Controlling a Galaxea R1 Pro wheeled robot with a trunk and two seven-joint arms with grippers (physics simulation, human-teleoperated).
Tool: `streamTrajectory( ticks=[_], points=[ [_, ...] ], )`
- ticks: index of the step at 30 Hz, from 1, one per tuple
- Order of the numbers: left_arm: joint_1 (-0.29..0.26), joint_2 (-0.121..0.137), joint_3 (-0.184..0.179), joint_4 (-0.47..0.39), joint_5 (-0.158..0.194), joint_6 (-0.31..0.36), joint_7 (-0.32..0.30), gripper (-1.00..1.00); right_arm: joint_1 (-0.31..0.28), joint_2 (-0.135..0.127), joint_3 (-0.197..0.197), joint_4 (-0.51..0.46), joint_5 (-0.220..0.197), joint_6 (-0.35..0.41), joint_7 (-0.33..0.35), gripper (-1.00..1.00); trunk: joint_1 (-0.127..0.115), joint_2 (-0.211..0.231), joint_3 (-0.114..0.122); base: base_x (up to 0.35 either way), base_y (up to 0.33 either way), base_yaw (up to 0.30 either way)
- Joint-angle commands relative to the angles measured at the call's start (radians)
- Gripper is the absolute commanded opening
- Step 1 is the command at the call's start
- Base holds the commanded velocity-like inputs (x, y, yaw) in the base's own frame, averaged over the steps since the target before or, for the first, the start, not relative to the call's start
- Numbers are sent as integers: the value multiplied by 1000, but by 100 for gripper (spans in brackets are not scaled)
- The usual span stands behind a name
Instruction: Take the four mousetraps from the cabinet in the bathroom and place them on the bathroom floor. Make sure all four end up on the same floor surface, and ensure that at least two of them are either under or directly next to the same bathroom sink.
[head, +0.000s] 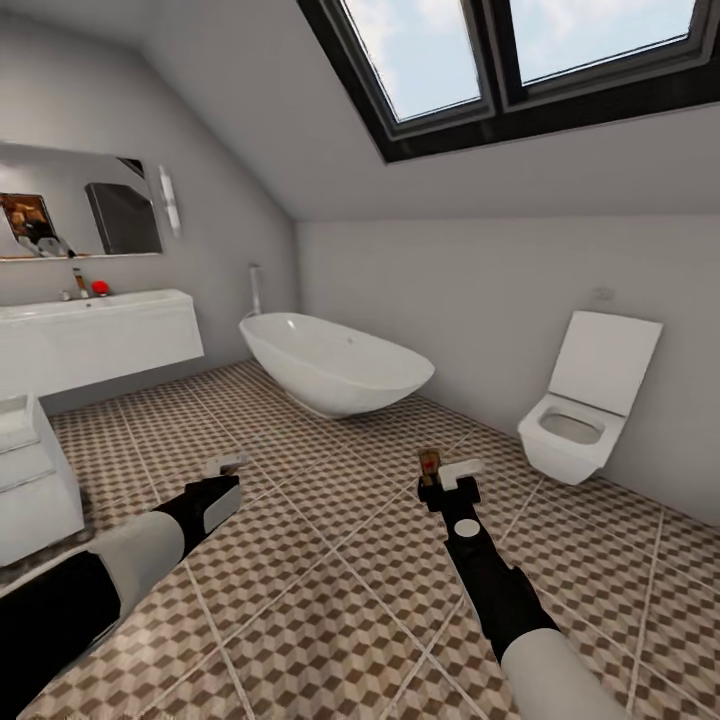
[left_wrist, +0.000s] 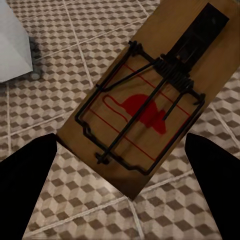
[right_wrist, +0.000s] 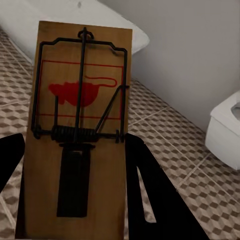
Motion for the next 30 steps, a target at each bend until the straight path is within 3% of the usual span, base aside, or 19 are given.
streamTrajectory(
  ticks=[1, 30],
  points=[
    [0, -3, -7, -3, 1, 7, 7, -100, -1, 0, 3, -2, 7, 8, -5, -100, 0, -1, -2, 0, 0, 253],
    [6, -13, -7, -5, 1, 6, 6, -100, -1, 0, 3, -1, 7, 8, -5, -100, 0, -1, -26, 0, 0, 256]
  ],
)
